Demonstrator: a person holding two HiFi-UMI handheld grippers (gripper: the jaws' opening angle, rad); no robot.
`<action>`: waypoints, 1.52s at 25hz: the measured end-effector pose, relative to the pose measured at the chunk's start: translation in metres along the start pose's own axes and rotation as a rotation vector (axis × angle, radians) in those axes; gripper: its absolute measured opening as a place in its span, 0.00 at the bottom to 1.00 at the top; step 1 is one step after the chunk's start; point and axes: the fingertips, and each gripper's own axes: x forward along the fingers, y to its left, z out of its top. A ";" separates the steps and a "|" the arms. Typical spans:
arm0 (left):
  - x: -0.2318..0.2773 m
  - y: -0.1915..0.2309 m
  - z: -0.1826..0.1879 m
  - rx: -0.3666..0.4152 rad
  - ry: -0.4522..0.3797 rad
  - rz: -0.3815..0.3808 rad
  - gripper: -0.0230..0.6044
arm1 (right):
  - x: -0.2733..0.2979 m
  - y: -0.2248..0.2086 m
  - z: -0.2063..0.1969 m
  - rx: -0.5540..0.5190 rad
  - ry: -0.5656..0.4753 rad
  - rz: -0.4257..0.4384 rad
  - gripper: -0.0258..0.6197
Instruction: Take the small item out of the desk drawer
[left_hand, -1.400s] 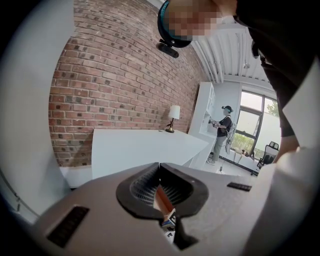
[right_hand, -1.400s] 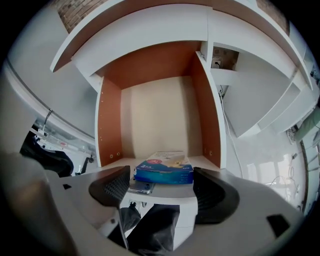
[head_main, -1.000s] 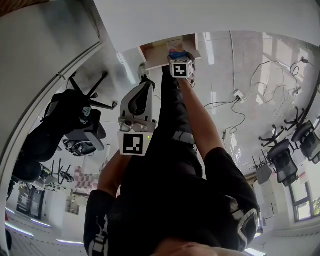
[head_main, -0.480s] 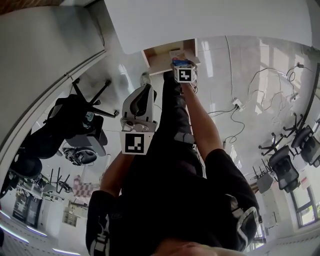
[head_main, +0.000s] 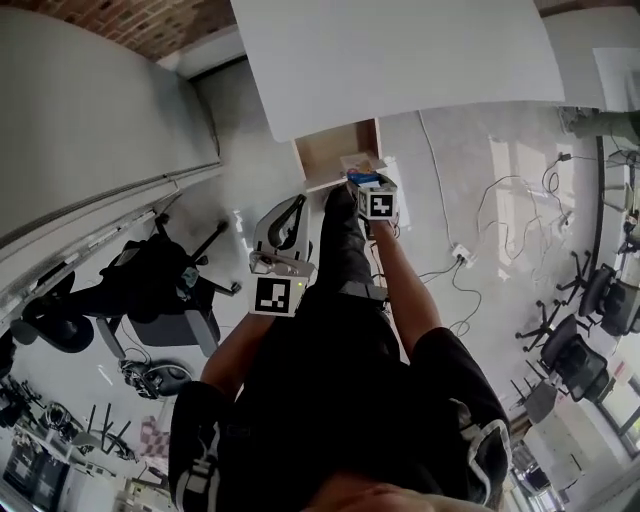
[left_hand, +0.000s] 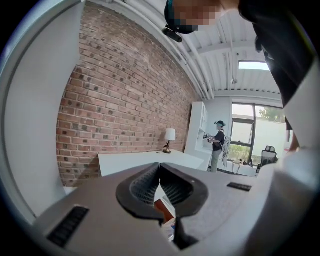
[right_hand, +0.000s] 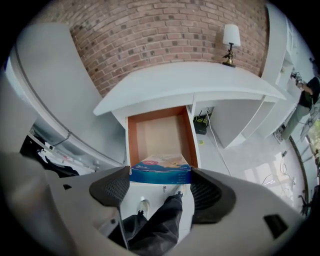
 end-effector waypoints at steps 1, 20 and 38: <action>-0.009 0.000 0.004 -0.002 -0.007 -0.009 0.05 | -0.018 0.006 0.006 0.003 -0.032 0.004 0.62; -0.071 -0.075 0.107 0.035 -0.224 0.039 0.05 | -0.340 0.050 0.115 -0.179 -0.748 0.103 0.62; -0.054 -0.129 0.120 0.085 -0.242 -0.007 0.05 | -0.431 0.062 0.113 -0.248 -0.902 0.179 0.62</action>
